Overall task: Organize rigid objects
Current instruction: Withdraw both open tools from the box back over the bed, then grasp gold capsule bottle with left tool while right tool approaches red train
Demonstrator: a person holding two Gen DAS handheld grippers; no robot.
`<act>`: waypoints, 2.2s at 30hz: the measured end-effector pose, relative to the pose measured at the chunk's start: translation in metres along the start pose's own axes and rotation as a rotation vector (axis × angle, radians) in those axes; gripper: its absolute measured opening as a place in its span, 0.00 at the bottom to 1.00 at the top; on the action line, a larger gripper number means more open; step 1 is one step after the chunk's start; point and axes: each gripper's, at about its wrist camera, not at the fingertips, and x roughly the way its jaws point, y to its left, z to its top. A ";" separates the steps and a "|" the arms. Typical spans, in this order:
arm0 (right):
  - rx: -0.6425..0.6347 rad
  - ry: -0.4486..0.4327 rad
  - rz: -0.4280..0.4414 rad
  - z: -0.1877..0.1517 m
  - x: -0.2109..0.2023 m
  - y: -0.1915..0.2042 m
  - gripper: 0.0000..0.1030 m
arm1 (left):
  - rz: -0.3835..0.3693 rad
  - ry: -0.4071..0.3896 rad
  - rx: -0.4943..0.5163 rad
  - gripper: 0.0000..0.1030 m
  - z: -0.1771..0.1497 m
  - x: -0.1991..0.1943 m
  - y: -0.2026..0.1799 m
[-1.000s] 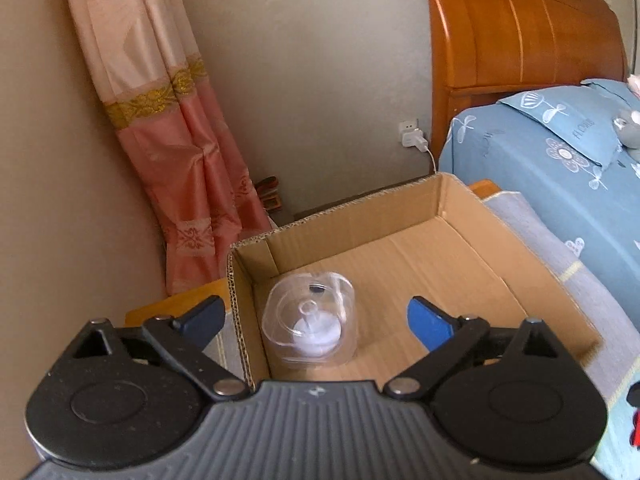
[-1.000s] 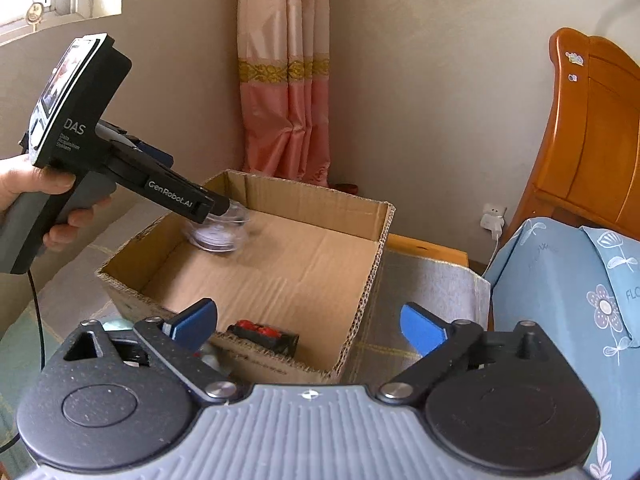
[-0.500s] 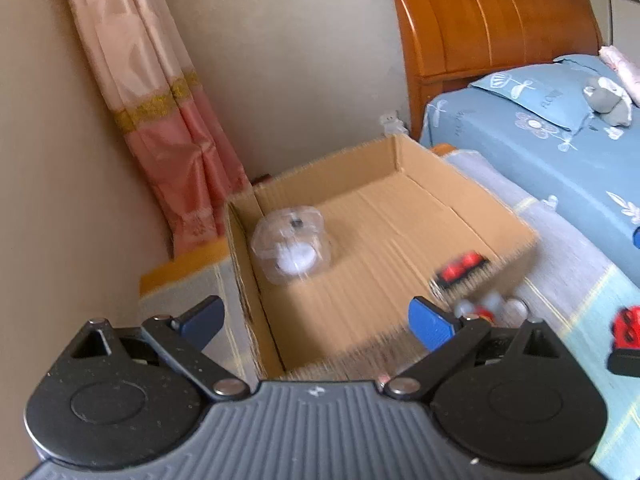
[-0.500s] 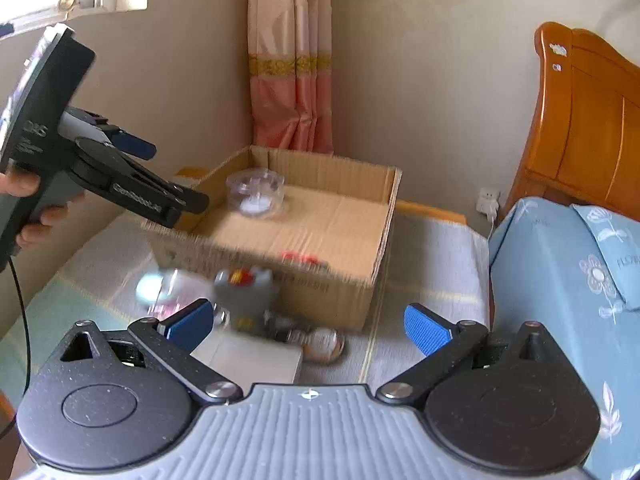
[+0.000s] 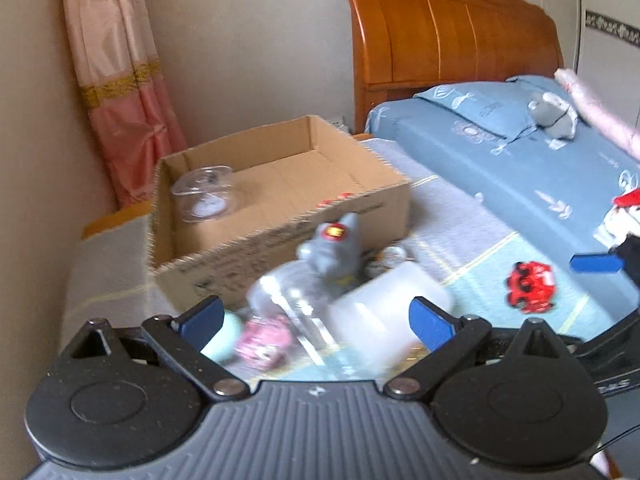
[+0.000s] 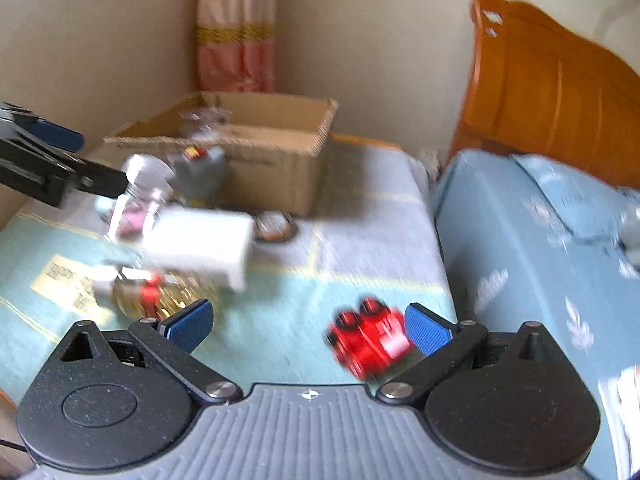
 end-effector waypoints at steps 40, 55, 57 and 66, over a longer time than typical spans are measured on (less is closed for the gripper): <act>-0.049 -0.005 0.148 -0.035 0.044 -0.017 1.00 | 0.098 0.170 0.047 0.99 -0.058 0.005 -0.041; -0.048 -0.023 0.145 -0.038 0.044 -0.017 1.00 | 0.049 0.132 -0.015 0.99 -0.072 0.023 -0.029; -0.049 -0.028 0.146 -0.039 0.044 -0.017 1.00 | 0.045 0.126 -0.030 0.99 -0.071 0.025 -0.027; -0.050 -0.034 0.147 -0.039 0.045 -0.016 1.00 | 0.009 0.126 -0.115 0.97 -0.064 0.032 -0.025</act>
